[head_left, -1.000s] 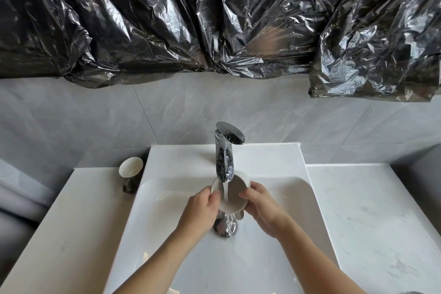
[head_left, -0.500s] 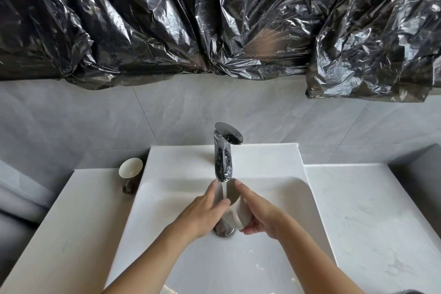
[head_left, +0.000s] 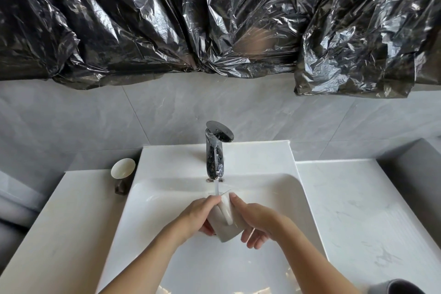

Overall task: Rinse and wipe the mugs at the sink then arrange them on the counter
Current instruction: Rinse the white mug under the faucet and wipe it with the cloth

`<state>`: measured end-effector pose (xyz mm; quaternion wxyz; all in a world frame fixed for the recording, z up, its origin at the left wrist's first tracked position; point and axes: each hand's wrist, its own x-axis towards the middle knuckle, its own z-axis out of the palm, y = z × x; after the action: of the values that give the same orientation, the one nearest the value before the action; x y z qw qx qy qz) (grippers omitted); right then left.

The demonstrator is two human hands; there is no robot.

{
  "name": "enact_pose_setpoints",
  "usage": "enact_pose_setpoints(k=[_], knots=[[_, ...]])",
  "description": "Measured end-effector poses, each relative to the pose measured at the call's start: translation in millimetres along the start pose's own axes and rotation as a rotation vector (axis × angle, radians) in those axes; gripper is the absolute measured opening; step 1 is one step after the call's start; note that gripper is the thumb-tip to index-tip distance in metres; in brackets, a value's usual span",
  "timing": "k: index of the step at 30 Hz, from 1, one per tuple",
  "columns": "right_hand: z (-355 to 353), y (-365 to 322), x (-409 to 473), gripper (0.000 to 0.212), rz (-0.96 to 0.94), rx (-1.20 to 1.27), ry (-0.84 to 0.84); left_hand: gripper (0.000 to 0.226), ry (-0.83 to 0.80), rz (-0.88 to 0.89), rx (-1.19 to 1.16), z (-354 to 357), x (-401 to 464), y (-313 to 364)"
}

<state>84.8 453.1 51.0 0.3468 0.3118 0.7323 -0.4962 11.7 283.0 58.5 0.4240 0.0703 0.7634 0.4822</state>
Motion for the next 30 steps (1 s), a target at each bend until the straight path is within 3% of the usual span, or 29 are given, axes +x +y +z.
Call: enact_pose_setpoints(k=[2,6,9,15,18,25,30], knots=[[-1,1,4,0.097,-0.026,0.002,0.042,0.059,-0.002,-0.047,-0.036,1,2,-1],[2,0,-4,0.051,-0.162,0.279,0.058,0.06,0.02,-0.082,-0.203,1,10,-4],[11,2,-8,0.038,-0.236,0.484,-0.025,0.065,0.064,-0.134,-0.291,-1,13,-7],[27,-2,1,0.049,-0.283,0.676,0.101,0.077,0.022,-0.217,-0.319,-6,15,-8],[26,-3,3,0.053,-0.309,0.688,0.132,0.07,0.039,-0.22,-0.321,-12,19,-6],[27,-12,4,0.079,-0.477,0.445,0.274,0.051,-0.003,-0.204,-0.42,-18,18,2],[25,-9,10,0.093,-0.543,0.265,0.362,0.068,-0.082,-0.267,-0.403,-17,17,1]])
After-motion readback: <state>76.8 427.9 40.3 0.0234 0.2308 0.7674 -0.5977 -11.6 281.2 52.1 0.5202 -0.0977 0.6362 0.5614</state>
